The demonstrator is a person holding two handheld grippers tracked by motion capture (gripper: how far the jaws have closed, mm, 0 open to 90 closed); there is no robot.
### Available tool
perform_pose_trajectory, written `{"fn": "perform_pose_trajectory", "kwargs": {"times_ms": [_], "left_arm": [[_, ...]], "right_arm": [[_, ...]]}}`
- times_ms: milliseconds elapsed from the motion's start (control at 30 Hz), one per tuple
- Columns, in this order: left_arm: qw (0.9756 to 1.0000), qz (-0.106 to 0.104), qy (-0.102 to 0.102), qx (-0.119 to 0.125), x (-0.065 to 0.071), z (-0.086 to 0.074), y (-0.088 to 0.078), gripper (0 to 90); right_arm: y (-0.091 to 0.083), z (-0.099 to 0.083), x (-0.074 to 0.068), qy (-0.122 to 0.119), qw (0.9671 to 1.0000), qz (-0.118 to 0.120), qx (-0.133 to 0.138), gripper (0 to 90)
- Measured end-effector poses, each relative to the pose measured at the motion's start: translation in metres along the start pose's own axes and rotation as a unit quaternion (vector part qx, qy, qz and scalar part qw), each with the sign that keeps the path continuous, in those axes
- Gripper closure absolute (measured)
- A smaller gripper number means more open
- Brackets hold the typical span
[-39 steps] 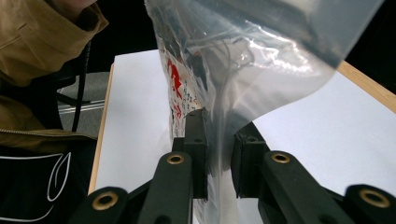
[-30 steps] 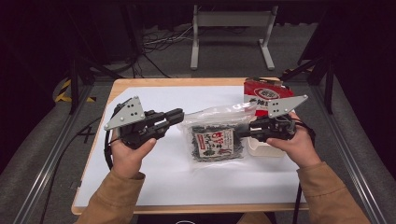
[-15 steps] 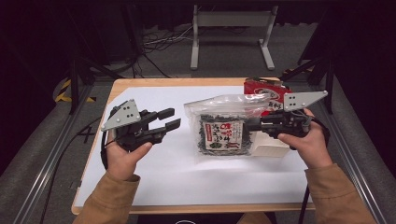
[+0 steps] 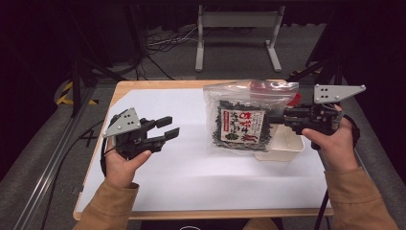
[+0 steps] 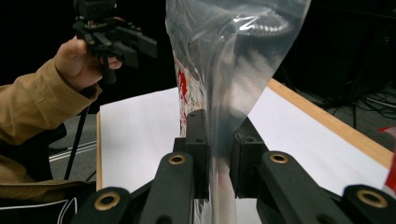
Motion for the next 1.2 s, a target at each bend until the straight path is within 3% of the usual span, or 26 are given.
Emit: {"fn": "perform_pose_trajectory", "kwargs": {"times_ms": [600,1200], "left_arm": [[0.9995,0.004,-0.02,-0.023,-0.007,-0.026,-0.001,51.0],[0.999,0.003,-0.029,-0.034,-0.009,-0.035,0.0,49.8]], "right_arm": [[-0.035,0.018,0.014,0.011,0.9982,-0.05,0.031,79.6],[-0.064,0.014,0.042,0.016,0.9899,-0.134,0.043,79.6]]}}
Point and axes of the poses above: each handheld gripper's, and its own axes: y roughly forward along the jaws, z roughly out of its top, x roughly to its right, the point moved 8 cm from there along y, roughly forward along the jaws, and after that the axes turned 4 degrees about y, right-handed, at the moved point
